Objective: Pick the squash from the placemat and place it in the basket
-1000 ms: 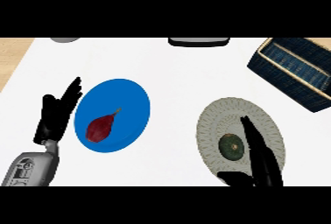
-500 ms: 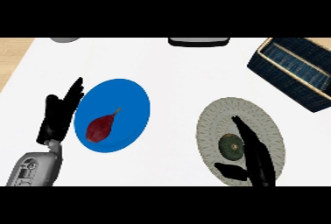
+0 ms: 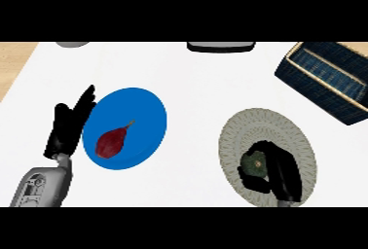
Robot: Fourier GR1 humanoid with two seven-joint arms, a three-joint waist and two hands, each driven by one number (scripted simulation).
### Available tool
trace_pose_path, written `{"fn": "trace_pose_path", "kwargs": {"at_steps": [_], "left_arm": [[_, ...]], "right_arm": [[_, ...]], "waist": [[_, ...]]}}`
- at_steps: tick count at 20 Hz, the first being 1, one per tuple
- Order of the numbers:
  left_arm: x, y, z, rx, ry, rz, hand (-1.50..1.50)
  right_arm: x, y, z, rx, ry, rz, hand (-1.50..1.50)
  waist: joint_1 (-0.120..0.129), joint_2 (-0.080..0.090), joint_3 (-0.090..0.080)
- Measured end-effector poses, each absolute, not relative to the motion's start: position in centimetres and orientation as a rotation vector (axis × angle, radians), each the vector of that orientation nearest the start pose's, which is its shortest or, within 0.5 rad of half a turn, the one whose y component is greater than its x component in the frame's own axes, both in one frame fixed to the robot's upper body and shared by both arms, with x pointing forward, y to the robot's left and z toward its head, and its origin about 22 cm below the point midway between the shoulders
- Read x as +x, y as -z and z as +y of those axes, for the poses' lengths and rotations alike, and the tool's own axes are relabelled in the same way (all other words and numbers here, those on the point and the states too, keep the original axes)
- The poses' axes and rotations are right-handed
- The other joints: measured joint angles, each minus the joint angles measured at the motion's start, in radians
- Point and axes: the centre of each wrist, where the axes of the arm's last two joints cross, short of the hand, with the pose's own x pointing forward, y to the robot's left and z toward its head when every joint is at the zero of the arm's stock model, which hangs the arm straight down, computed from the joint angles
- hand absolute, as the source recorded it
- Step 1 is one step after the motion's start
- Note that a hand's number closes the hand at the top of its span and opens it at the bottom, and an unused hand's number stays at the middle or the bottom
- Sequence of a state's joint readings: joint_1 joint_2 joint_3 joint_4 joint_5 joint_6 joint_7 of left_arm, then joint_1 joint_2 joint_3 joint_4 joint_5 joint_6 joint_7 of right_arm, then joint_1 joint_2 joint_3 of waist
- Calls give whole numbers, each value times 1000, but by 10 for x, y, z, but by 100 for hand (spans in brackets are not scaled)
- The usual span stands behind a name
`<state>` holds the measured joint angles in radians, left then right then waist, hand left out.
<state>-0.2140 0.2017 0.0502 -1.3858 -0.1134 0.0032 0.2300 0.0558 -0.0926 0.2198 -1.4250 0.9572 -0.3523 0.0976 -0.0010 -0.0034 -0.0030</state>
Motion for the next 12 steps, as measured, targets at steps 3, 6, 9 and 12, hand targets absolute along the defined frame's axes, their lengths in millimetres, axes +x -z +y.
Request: {"fn": "trace_pose_path", "kwargs": {"at_steps": [3,6,9,12], "left_arm": [[293,-23,271,259,219,-1354,0],[297,-26,265,255,233,-1364,0],[298,-29,270,258,231,-1364,0],[297,-28,274,264,224,-1360,0]], "right_arm": [[227,39,-220,-867,-1015,-1427,150],[237,26,-235,-806,-1363,-1433,150],[250,5,-247,-742,-1617,-1422,150],[262,-18,-256,-707,-1773,-1443,150]], "waist": [[16,-1,-1],[32,0,-3],[29,1,-1],[17,2,1]]}}
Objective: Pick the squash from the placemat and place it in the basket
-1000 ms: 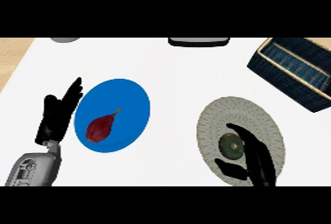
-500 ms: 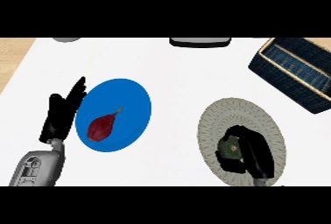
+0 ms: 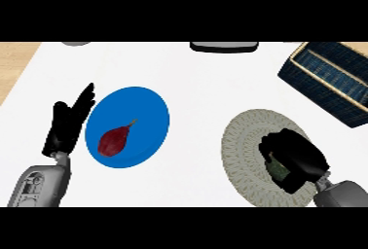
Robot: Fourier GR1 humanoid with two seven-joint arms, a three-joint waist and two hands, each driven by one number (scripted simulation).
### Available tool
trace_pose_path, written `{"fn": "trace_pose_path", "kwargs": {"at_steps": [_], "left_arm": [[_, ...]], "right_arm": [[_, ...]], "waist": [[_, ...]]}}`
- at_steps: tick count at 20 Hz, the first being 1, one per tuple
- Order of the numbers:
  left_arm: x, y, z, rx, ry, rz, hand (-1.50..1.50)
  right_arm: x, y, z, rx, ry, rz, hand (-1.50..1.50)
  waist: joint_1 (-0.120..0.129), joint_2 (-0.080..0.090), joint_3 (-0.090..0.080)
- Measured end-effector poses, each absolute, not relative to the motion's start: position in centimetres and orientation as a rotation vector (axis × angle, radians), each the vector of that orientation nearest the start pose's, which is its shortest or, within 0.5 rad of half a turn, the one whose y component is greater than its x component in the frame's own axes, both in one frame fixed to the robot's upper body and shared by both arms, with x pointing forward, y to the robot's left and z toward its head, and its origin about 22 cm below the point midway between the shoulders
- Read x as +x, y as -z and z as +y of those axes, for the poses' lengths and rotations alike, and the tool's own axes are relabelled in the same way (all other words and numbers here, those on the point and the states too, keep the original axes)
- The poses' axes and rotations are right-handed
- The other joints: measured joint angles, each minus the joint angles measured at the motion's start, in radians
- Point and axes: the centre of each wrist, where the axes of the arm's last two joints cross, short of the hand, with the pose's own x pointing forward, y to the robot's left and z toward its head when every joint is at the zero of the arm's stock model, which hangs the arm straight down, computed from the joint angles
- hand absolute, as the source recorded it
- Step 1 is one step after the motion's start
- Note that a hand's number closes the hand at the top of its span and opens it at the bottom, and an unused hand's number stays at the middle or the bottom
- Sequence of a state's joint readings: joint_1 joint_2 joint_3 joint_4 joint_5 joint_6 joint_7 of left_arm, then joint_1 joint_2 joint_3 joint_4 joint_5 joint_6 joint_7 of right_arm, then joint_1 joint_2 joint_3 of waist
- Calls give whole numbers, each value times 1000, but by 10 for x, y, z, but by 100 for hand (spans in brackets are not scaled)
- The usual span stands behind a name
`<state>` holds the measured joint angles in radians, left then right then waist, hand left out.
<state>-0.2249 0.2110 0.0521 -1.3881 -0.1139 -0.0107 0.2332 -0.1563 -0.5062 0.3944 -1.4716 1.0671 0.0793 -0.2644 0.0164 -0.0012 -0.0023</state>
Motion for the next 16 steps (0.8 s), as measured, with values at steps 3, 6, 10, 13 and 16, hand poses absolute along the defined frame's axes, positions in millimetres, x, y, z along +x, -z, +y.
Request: {"fn": "trace_pose_path", "kwargs": {"at_steps": [3,6,10,13,16], "left_arm": [[293,-29,278,270,215,-1360,0],[290,-26,279,273,209,-1353,0],[288,-24,283,288,200,-1345,0],[288,-26,283,292,196,-1345,0],[288,-25,286,297,190,-1339,0]], "right_arm": [[267,-46,-266,-623,-1777,-1511,150],[267,-67,-274,-497,-1684,-1569,150],[263,-98,-279,-333,-1514,-1682,150],[259,-125,-286,-232,-1357,-1763,150],[255,-160,-296,-187,-1234,-1832,150]], "waist": [[-11,-1,1],[-20,-2,1],[-32,-5,1],[-43,-8,0],[-49,-9,-1]]}}
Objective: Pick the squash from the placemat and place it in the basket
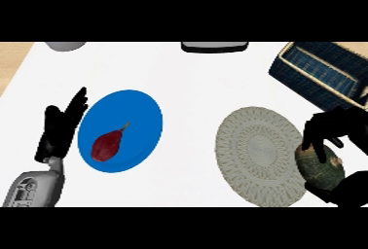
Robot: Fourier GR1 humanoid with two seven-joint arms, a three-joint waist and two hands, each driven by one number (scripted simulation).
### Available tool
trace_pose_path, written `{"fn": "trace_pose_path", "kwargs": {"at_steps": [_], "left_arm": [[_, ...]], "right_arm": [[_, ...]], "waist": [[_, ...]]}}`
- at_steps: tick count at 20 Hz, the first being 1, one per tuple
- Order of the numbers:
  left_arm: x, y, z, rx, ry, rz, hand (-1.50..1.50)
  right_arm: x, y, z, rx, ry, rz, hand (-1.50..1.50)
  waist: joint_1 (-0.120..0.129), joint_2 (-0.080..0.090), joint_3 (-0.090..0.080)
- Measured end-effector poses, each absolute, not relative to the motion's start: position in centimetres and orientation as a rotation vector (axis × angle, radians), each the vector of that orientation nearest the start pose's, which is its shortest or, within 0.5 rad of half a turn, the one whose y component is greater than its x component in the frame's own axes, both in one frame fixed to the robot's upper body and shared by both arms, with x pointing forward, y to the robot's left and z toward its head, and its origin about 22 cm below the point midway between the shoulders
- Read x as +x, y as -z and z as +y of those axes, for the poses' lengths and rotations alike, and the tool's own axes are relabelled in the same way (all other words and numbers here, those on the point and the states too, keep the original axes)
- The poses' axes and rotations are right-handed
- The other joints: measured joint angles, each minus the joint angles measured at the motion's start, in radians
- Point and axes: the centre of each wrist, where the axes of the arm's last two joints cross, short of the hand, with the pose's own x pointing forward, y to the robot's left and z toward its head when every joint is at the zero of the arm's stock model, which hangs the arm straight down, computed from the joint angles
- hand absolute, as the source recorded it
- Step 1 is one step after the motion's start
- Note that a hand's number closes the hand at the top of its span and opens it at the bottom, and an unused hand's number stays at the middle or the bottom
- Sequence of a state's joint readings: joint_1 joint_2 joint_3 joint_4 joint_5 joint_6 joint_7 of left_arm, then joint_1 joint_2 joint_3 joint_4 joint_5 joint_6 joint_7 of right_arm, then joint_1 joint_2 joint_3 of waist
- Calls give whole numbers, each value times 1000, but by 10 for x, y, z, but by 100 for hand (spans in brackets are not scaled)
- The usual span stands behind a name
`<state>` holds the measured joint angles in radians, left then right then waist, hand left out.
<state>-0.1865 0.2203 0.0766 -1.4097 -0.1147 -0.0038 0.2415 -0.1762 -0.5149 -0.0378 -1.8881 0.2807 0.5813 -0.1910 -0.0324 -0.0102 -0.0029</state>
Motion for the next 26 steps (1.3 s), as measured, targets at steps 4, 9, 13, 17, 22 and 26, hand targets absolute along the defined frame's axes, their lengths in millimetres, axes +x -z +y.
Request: {"fn": "trace_pose_path", "kwargs": {"at_steps": [4,9,13,17,22,26], "left_arm": [[289,-27,287,287,193,-1343,0],[290,-27,285,281,202,-1344,0],[290,-25,277,270,205,-1350,0],[290,-21,276,260,212,-1357,0],[295,-29,270,252,235,-1370,0],[301,-33,268,241,244,-1376,0]], "right_arm": [[255,-216,-313,-203,-1123,-1897,150],[257,-280,-324,-223,-1007,-1914,150],[259,-329,-334,-261,-935,-1909,150],[266,-371,-337,-370,-913,-1888,150],[268,-398,-340,-668,-977,-1795,150],[284,-399,-353,-826,-1026,-1696,150]], "waist": [[8,0,-1],[19,2,-1],[28,5,0],[41,9,1],[62,18,1],[71,24,2]]}}
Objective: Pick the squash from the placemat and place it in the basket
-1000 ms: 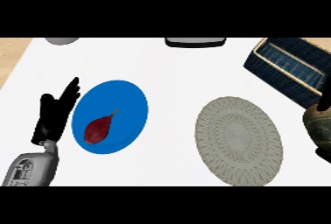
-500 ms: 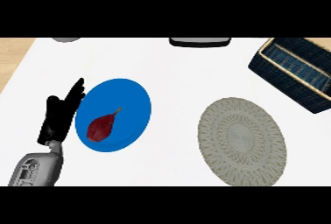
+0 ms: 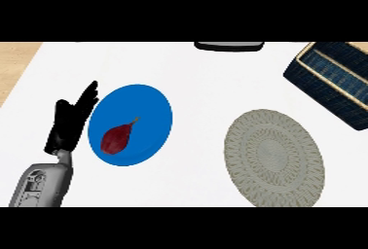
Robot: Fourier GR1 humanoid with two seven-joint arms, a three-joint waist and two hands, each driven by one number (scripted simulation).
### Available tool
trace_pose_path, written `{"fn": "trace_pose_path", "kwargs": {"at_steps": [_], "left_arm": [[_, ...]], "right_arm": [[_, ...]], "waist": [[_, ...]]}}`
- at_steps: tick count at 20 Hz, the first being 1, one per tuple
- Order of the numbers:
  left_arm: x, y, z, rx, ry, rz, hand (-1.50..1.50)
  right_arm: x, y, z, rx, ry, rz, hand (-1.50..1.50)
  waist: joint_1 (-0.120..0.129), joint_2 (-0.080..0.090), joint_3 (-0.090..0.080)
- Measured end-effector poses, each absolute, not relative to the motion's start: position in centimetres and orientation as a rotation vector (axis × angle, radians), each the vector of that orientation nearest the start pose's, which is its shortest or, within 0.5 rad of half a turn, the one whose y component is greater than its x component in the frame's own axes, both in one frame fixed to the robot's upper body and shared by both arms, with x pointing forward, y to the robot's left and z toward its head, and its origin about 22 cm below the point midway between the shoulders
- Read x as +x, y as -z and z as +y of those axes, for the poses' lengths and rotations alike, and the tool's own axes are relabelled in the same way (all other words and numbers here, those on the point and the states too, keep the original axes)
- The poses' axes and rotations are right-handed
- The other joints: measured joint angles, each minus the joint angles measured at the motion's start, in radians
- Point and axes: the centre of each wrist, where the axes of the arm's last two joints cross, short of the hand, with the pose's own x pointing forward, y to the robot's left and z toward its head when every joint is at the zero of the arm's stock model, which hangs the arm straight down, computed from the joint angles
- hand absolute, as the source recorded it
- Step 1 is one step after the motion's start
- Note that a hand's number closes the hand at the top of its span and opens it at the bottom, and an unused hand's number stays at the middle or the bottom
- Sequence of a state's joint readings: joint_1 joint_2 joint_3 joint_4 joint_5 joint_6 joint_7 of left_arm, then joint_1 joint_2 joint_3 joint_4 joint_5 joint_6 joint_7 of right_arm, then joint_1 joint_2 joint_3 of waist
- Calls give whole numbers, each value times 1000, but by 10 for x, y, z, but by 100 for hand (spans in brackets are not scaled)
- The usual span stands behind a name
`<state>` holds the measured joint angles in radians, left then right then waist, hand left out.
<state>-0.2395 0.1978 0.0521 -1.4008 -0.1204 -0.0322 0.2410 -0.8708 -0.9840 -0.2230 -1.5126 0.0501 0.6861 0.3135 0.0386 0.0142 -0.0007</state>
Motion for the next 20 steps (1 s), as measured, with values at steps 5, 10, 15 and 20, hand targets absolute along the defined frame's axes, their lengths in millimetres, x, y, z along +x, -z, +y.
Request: {"fn": "trace_pose_path", "kwargs": {"at_steps": [5,10,15,20], "left_arm": [[302,-34,262,235,247,-1380,0],[305,-36,266,236,248,-1384,0],[306,-35,268,239,254,-1385,0],[309,-37,258,233,260,-1388,0]], "right_arm": [[314,-384,-378,-948,-1036,-1604,150],[342,-362,-410,-974,-1045,-1589,150],[360,-337,-437,-922,-1080,-1610,150],[375,-316,-452,-895,-1113,-1599,150]], "waist": [[11,3,1],[14,5,1],[17,6,2],[20,7,2]]}}
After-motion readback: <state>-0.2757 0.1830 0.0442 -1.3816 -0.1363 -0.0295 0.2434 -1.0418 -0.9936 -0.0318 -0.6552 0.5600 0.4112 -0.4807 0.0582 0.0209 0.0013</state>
